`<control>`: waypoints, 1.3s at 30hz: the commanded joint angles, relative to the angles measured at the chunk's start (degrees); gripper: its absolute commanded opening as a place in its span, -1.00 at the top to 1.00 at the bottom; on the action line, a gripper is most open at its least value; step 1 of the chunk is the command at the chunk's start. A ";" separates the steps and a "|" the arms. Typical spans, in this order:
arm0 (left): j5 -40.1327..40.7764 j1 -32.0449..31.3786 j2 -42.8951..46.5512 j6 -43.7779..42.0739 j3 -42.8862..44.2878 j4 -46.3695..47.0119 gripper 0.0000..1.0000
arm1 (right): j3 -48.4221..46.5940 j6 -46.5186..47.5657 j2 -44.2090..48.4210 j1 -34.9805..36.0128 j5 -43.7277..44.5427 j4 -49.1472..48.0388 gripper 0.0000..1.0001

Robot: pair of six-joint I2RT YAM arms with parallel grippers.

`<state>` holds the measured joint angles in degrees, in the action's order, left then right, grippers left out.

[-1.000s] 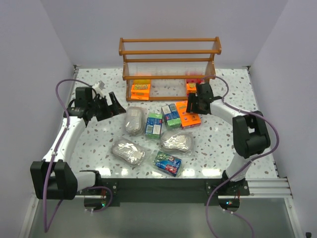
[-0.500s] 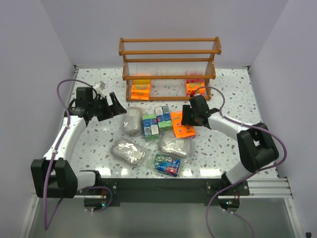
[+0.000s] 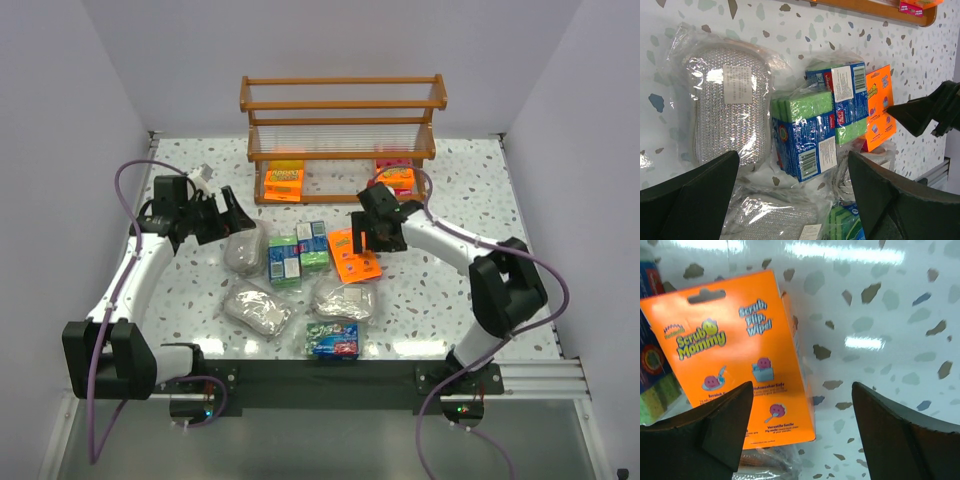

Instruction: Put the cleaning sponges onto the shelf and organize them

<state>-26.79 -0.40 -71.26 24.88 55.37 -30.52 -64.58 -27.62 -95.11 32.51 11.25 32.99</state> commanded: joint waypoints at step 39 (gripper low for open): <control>-2.22 0.05 0.51 -0.80 0.96 0.82 -0.91 | -35.70 -32.32 -21.68 -9.92 -16.60 25.44 -0.57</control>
<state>-28.14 -0.38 -72.38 24.47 55.51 -30.94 -98.00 -54.63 -115.35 23.27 -5.54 54.98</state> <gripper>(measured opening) 0.955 0.770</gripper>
